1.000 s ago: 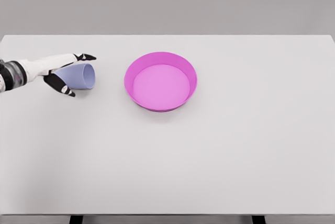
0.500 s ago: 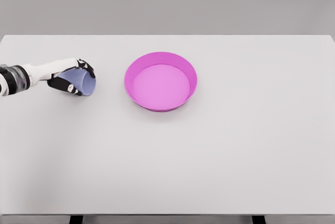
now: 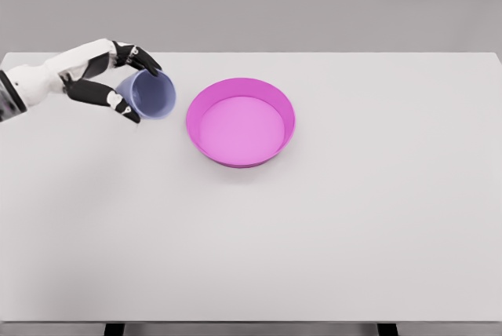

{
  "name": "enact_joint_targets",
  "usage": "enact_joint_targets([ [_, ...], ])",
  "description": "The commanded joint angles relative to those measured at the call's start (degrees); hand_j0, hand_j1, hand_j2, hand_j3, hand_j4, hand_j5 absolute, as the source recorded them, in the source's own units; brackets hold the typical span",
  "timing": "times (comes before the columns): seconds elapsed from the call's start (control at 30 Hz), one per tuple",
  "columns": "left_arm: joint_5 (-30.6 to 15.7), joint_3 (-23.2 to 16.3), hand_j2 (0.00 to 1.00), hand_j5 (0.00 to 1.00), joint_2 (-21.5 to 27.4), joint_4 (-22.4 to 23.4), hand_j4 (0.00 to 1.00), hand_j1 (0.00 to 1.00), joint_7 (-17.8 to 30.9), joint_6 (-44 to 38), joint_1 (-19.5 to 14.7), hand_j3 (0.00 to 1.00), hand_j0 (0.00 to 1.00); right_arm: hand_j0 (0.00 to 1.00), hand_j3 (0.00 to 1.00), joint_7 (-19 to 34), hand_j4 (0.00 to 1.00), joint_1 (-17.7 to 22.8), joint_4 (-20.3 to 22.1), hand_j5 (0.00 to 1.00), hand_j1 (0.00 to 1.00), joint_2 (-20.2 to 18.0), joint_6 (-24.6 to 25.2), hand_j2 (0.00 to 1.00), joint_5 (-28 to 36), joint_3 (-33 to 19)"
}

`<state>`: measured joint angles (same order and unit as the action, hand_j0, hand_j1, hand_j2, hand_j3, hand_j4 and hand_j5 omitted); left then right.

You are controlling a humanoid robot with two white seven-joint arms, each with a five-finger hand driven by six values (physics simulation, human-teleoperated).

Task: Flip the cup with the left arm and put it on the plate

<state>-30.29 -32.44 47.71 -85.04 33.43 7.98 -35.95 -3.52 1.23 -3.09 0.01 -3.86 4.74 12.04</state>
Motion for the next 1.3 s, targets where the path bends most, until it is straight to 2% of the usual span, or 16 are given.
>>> enact_joint_targets([
  [0.0,-6.9,0.1,0.49,0.49,-0.2,-0.2,0.49,0.49,0.0,0.1,0.0,0.49,0.49,1.00,1.00,0.0,1.00,0.0,0.0,1.00,1.00,0.0,0.0,1.00,0.0,0.0],
  [0.07,-10.5,-0.4,0.49,0.49,-2.6,-0.1,0.49,0.49,0.1,-0.4,-0.1,0.49,0.49,1.00,1.00,0.0,1.00,0.0,-0.1,1.00,1.00,0.0,0.0,1.00,0.0,0.0],
  [0.13,-11.9,-0.4,0.50,0.50,-5.2,-0.2,0.50,0.50,0.1,-0.3,-0.1,0.50,0.50,1.00,1.00,0.0,1.00,0.0,-0.1,1.00,1.00,0.0,0.0,1.00,0.0,0.0],
  [0.27,-21.4,-1.0,0.50,0.50,-10.7,-0.2,0.50,0.50,0.0,-0.4,0.2,0.50,0.50,1.00,1.00,0.0,1.00,0.0,0.0,1.00,1.00,0.0,0.0,1.00,0.0,0.0],
  [0.37,-28.1,-3.8,0.51,0.51,-12.9,-0.1,0.51,0.51,-0.3,-0.5,-0.1,0.51,0.51,1.00,1.00,0.0,1.00,0.0,-0.1,1.00,1.00,0.0,0.0,1.00,0.0,0.0],
  [0.43,-29.4,-4.7,0.52,0.52,-14.8,0.0,0.52,0.52,-0.6,-3.0,-0.1,0.52,0.52,1.00,1.00,0.0,1.00,0.0,0.0,1.00,1.00,0.0,0.0,1.00,0.0,0.0],
  [0.5,-29.1,-4.7,0.54,0.54,-16.1,1.1,0.54,0.54,-0.7,-6.3,-0.1,0.54,0.54,1.00,1.00,0.0,1.00,0.0,0.0,1.00,1.00,0.0,0.0,1.00,0.0,0.0],
  [0.67,-27.0,-4.9,0.54,0.54,-20.1,8.4,0.54,0.54,-0.8,-6.7,-0.4,0.54,0.54,1.00,1.00,0.0,1.00,0.0,0.0,1.00,1.00,0.0,0.0,1.00,0.0,0.0],
  [0.73,-22.7,-4.7,0.54,0.54,-22.9,9.6,0.54,0.54,-0.9,-6.7,-0.7,0.54,0.54,1.00,1.00,0.0,1.00,0.0,0.0,1.00,1.00,0.0,0.0,1.00,0.0,0.0],
  [0.83,-20.3,-4.3,0.54,0.54,-24.6,12.1,0.54,0.54,-1.3,-6.2,-1.0,0.54,0.54,1.00,1.00,0.0,1.00,0.0,0.0,1.00,1.00,0.0,0.0,1.00,0.0,0.0],
  [0.93,-17.9,-4.0,0.53,0.53,-27.0,14.3,0.53,0.53,-4.4,-4.8,-1.1,0.53,0.53,1.00,1.00,0.0,1.00,0.0,0.0,1.00,1.00,0.0,0.0,1.00,0.0,0.0],
  [1.1,-15.9,-4.0,0.53,0.53,-28.5,20.7,0.53,0.53,-6.2,-2.6,-2.2,0.53,0.53,1.00,1.00,0.0,1.00,0.0,-0.1,1.00,1.00,0.0,0.0,1.00,0.0,0.0],
  [1.27,-14.9,-4.7,0.54,0.54,-29.5,22.1,0.54,0.54,-6.0,-2.5,-2.4,0.54,0.54,1.00,1.00,0.0,1.00,0.0,0.0,1.00,1.00,0.0,0.0,1.00,0.0,0.0],
])
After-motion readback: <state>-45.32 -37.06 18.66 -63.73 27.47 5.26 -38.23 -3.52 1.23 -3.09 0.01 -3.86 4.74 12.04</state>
